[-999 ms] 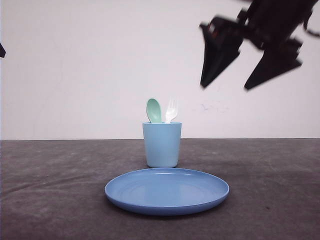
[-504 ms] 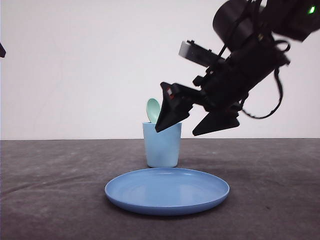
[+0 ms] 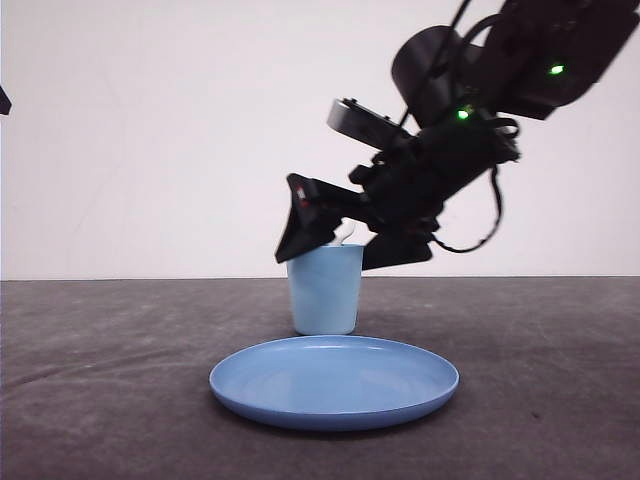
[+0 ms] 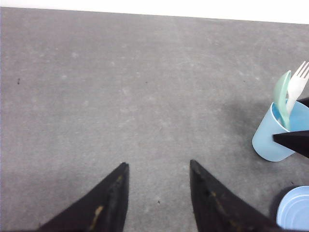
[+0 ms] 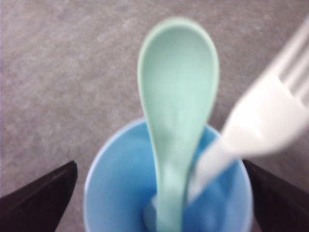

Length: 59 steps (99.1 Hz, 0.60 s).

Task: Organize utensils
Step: 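Lower the right gripper around the cup rim and close on it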

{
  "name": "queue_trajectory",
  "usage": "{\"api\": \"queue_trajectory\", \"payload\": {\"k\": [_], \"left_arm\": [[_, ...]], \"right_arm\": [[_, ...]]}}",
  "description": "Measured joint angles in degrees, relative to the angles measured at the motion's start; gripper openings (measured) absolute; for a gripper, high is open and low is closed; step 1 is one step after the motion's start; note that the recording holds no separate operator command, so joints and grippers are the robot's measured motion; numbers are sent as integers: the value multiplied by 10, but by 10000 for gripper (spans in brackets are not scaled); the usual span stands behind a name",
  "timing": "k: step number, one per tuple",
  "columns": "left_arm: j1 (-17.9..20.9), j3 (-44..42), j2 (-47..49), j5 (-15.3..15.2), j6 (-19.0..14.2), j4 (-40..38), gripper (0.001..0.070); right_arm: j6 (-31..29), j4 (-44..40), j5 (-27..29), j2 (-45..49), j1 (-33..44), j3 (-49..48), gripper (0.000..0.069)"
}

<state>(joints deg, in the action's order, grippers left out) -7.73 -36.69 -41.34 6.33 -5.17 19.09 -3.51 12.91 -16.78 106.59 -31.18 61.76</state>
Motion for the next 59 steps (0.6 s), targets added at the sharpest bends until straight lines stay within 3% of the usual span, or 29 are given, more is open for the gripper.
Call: {"api": "queue_trajectory", "payload": {"k": [29,45,59], "left_arm": [[0,0,0,0,0,0,229],[0,0,0,0,1,0,229],[0,0,0,0,3,0,229]], "right_arm": [[0,-32,5,17,-3,16,674],[1,-32,6,17,-3,16,513],[1,-31,7,17,-3,16,482]]}}
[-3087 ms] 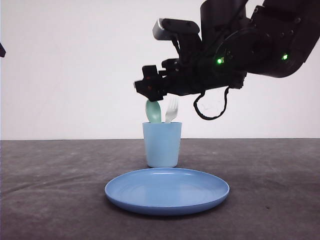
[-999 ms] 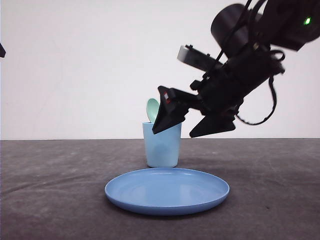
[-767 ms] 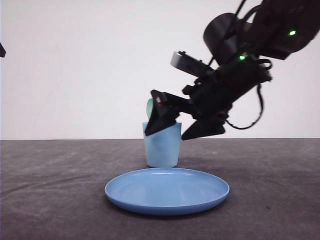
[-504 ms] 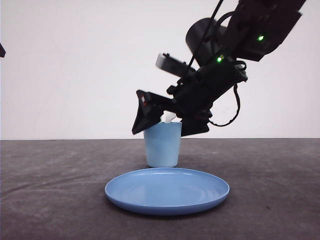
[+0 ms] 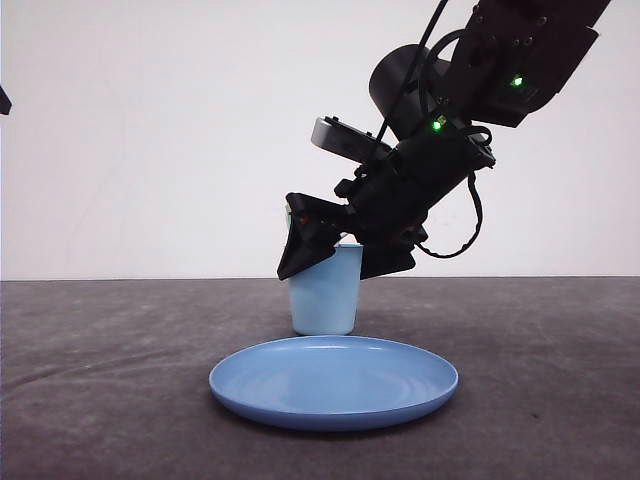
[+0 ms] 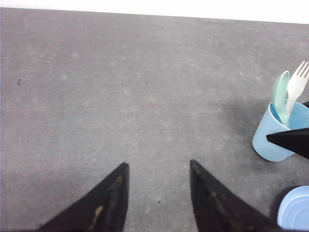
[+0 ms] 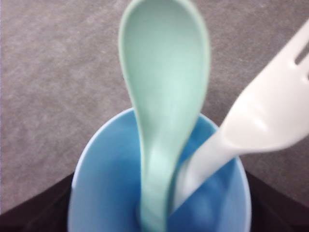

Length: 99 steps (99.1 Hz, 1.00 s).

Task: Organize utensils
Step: 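Lower the right gripper around the cup rim and close on it, then lift the cup with the right gripper and move it over the plate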

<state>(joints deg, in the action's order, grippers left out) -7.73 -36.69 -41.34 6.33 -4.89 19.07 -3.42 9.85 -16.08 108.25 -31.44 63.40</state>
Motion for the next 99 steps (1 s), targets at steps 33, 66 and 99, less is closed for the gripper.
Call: {"api": "queue_trajectory", "payload": {"k": [33,66,99], "left_arm": [[0,0,0,0,6,0,229],[0,0,0,0,9,0,229],[0,0,0,0,9,0,229]], "right_arm": [[0,-103,0,-94,-4,0,478],[6,-231,60,-250,-45,-29,478],[0,-233,103,-401,-103,-147,478]]}}
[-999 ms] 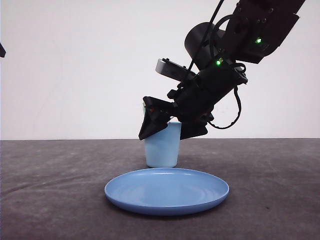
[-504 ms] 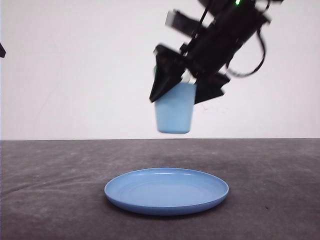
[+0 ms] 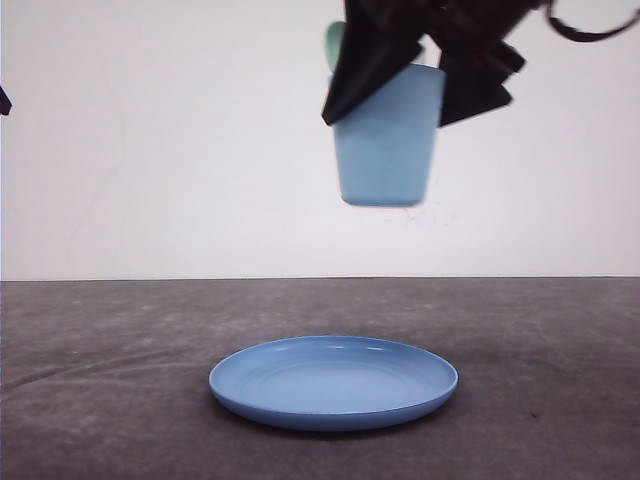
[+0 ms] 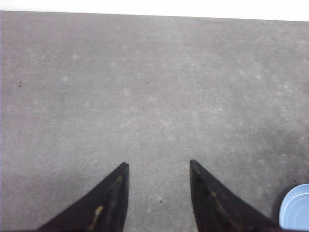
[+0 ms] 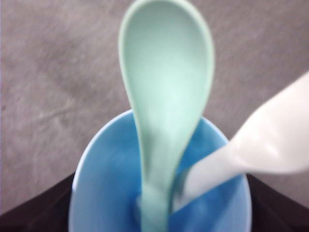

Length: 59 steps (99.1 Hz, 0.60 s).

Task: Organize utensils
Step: 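Lift the cup with the right gripper and move it over the plate, then lower the cup onto the plate center and open the right gripper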

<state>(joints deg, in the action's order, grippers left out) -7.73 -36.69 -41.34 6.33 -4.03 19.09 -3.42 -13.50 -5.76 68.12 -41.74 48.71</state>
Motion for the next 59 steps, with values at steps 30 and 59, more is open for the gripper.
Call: {"api": "queue_trajectory", "payload": {"k": [30,59], "left_arm": [[0,0,0,0,0,0,229],[0,0,0,0,0,0,229]], "right_arm": [[-5,29,15,-14,-24,-80,478],[-5,128,15,38,-29,-106,478]]}}
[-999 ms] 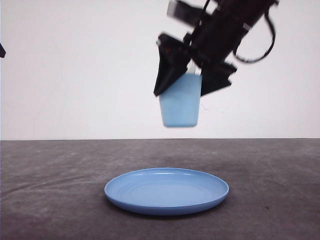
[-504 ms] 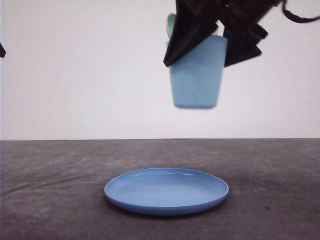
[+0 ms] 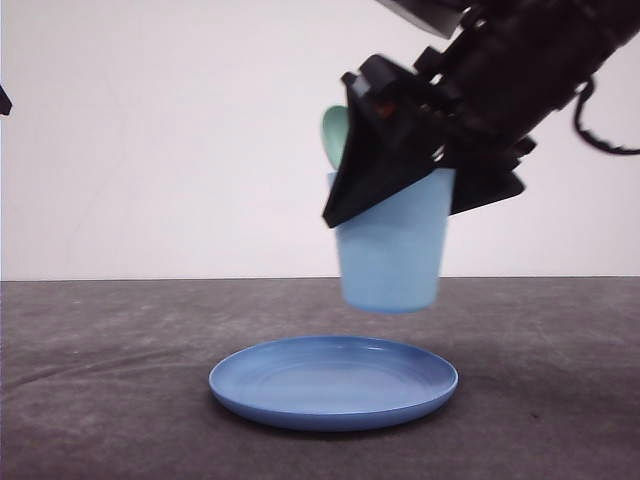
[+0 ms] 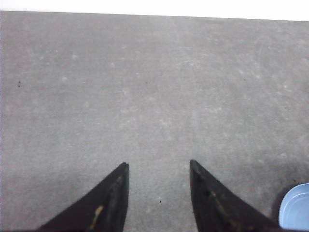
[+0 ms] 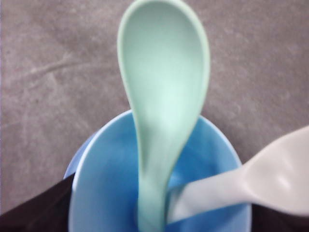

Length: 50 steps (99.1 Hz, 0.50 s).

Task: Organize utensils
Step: 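Lower the cup onto the plate center and open the right gripper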

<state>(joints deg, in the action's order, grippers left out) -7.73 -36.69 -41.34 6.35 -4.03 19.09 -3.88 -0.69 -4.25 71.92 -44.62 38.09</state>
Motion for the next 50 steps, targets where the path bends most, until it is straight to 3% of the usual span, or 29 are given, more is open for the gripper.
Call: {"api": "queue_trajectory", "payload": {"k": [50], "left_arm": [[0,0,0,0,0,0,229]], "right_arm": [[0,97,0,116,-30,0,478]]}}
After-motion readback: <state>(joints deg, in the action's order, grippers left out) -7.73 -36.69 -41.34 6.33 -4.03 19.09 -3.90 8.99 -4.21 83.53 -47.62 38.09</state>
